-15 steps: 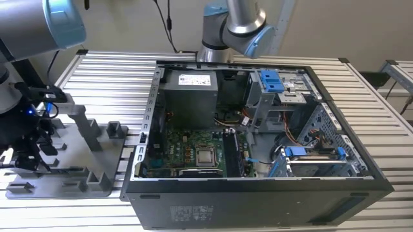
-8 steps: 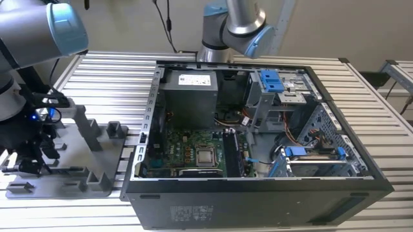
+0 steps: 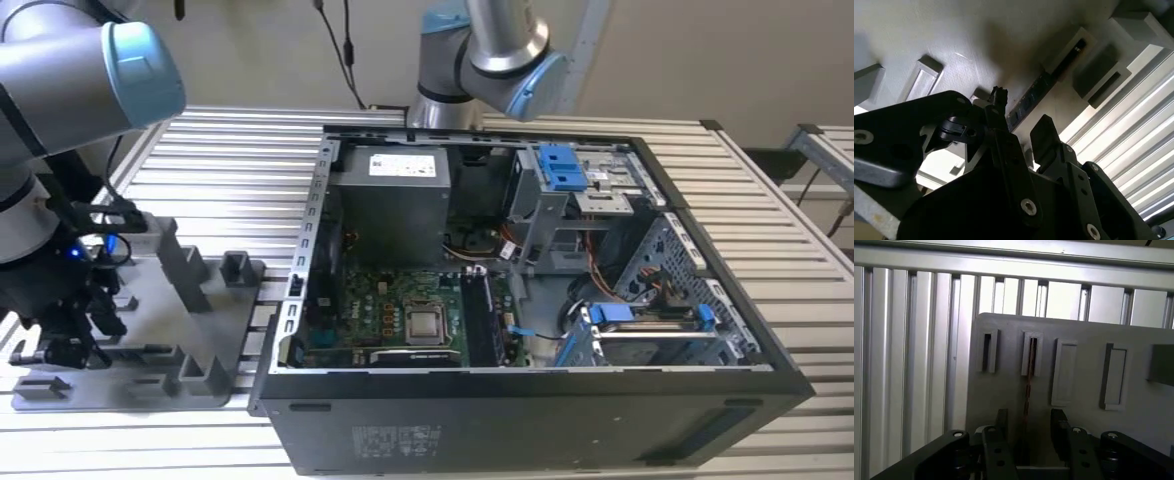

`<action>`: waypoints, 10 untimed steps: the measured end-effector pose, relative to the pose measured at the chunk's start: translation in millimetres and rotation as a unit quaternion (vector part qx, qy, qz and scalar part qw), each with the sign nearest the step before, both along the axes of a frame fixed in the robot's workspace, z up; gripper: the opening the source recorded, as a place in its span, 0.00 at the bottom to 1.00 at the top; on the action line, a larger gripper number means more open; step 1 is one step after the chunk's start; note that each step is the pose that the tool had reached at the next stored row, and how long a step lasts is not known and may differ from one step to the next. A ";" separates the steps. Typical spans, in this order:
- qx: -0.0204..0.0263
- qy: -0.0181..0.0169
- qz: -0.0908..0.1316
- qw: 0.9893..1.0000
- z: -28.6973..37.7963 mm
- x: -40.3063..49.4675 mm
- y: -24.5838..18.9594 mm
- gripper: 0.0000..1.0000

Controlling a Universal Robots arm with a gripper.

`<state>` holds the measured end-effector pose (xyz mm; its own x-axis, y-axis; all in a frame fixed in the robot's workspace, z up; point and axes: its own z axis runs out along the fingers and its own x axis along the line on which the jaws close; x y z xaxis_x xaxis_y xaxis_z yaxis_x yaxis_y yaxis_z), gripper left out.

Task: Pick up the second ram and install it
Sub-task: 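Pick up the second ram and move it above second insertion slot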

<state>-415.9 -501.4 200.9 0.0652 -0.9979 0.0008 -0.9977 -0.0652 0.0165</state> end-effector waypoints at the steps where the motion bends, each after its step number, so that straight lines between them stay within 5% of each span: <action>1: 0.000 0.000 0.000 1.000 0.0 0.0 0.0 0.48; 10: 0.000 0.000 0.000 1.000 -2.6 0.0 0.0 0.48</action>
